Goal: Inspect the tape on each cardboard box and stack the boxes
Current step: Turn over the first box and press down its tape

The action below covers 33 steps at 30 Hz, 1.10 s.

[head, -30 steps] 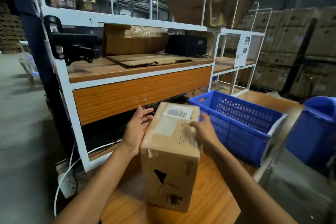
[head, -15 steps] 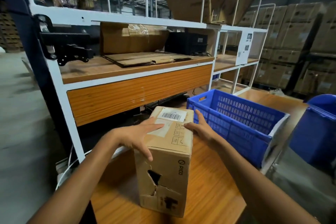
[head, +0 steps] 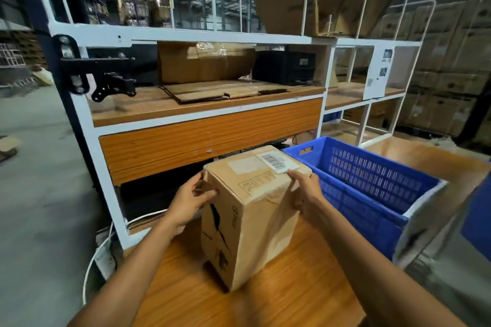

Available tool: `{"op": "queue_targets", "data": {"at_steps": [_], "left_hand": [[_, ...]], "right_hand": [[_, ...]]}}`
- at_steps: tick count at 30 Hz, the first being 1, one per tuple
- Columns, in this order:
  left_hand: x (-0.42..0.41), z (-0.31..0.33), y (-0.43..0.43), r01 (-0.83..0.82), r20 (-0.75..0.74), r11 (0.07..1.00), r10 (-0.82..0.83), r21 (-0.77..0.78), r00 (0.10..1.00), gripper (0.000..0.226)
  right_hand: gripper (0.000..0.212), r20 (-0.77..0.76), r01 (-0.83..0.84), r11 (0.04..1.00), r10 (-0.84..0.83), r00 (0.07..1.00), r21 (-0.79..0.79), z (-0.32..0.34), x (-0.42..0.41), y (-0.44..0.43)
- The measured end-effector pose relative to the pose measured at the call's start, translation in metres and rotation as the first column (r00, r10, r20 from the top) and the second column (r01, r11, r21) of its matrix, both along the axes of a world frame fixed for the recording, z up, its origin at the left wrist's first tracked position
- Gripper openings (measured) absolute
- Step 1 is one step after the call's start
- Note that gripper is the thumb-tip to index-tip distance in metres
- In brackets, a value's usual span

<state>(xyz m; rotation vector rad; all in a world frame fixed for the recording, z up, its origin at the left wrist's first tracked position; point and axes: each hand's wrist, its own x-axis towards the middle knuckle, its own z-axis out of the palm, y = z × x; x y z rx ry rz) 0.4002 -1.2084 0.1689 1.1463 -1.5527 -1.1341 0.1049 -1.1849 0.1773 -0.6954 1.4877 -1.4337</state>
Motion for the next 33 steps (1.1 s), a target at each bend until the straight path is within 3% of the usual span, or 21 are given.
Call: {"op": "queue_targets", "data": {"at_steps": [6, 9, 12, 14, 16, 19, 24, 29, 33], "left_hand": [[-0.074, 0.057, 0.002, 0.029, -0.228, 0.990, -0.061, -0.141, 0.972, 0.070], [-0.119, 0.102, 0.004, 0.066, -0.313, 0.978, -0.128, -0.199, 0.941, 0.092], [-0.173, 0.140, 0.002, 0.050, -0.400, 0.971, -0.143, -0.234, 0.905, 0.112], [-0.206, 0.158, -0.002, 0.045, -0.415, 0.964, -0.155, -0.261, 0.897, 0.107], [-0.235, 0.170, -0.007, 0.064, -0.408, 0.959, -0.177, -0.276, 0.896, 0.106], [-0.271, 0.179, -0.023, 0.085, -0.374, 0.955, -0.191, -0.283, 0.908, 0.119], [-0.318, 0.172, -0.063, 0.111, -0.357, 0.961, -0.199, -0.253, 0.913, 0.120], [-0.362, 0.159, -0.120, 0.125, -0.380, 0.966, -0.205, -0.224, 0.902, 0.104], [-0.388, 0.149, -0.168, 0.107, -0.411, 0.981, -0.166, -0.163, 0.896, 0.125]], "right_hand": [[0.078, -0.072, -0.017, 0.959, -0.004, 0.997, -0.284, 0.070, -0.078, 0.008], [0.092, -0.089, -0.015, 0.925, -0.021, 0.996, -0.380, 0.114, -0.122, 0.008], [0.084, -0.063, 0.013, 0.882, -0.048, 0.997, -0.471, 0.145, -0.160, 0.009], [0.073, -0.033, 0.037, 0.857, -0.063, 0.997, -0.514, 0.158, -0.184, 0.008], [0.073, 0.008, 0.057, 0.843, -0.063, 0.998, -0.534, 0.164, -0.207, 0.004], [0.056, 0.041, 0.071, 0.833, -0.058, 0.997, -0.548, 0.166, -0.244, -0.007], [0.051, -0.002, 0.046, 0.851, -0.056, 0.998, -0.524, 0.155, -0.294, -0.043], [0.048, -0.075, 0.039, 0.866, -0.088, 0.993, -0.499, 0.149, -0.333, -0.095], [0.049, -0.136, 0.053, 0.887, -0.128, 0.982, -0.459, 0.150, -0.357, -0.139]]}}
